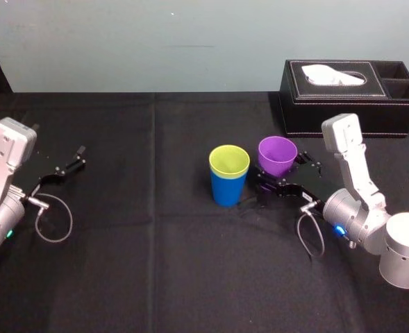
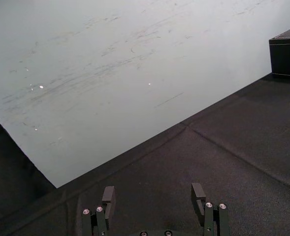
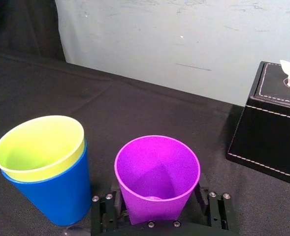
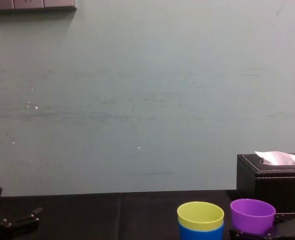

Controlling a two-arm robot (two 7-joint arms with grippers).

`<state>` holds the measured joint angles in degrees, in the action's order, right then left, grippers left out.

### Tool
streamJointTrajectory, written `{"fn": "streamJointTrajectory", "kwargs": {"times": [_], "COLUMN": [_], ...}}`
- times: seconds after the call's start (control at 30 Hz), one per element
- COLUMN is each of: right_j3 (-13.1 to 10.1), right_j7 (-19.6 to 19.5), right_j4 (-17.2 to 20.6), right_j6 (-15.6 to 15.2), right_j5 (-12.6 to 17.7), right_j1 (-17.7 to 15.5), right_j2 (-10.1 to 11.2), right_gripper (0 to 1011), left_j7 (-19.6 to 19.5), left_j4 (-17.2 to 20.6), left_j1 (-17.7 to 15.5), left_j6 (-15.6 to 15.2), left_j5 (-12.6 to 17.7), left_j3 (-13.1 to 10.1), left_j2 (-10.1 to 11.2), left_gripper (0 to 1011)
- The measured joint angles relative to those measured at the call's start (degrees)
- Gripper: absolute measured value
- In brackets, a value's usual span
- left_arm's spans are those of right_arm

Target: Stack the three plastic cups sequentially using one hand.

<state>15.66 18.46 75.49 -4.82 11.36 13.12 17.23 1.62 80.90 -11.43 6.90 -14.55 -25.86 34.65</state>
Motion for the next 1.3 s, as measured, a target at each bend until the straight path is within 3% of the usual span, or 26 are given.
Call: {"fn": "streamJointTrajectory", "kwargs": {"times": [0.23, 0.43, 0.9, 1.3], "right_j3": [0.0, -0.02, -1.47, -0.4], "right_j7": [-0.01, -0.03, 0.01, 1.06], "right_j4": [0.1, 1.64, 14.59, 19.49], "right_j6": [0.0, -0.13, -6.45, -9.66], "right_j5": [0.01, -0.04, 0.73, 1.7], "right_j1": [-0.04, -0.56, -2.39, -1.26], "right_j2": [0.04, 0.4, 3.5, 4.78], "right_gripper": [747, 728, 728, 728], "left_j7": [0.0, 0.0, 0.0, 0.0], "left_j4": [0.0, 0.0, 0.0, 0.0], "left_j1": [0.0, 0.0, 0.0, 0.0], "left_j6": [0.0, 0.0, 0.0, 0.0], "left_j5": [0.0, 0.0, 0.0, 0.0], "left_j3": [0.0, 0.0, 0.0, 0.0], "left_j2": [0.0, 0.0, 0.0, 0.0], "left_gripper": [1012, 1011, 1011, 1011]}}
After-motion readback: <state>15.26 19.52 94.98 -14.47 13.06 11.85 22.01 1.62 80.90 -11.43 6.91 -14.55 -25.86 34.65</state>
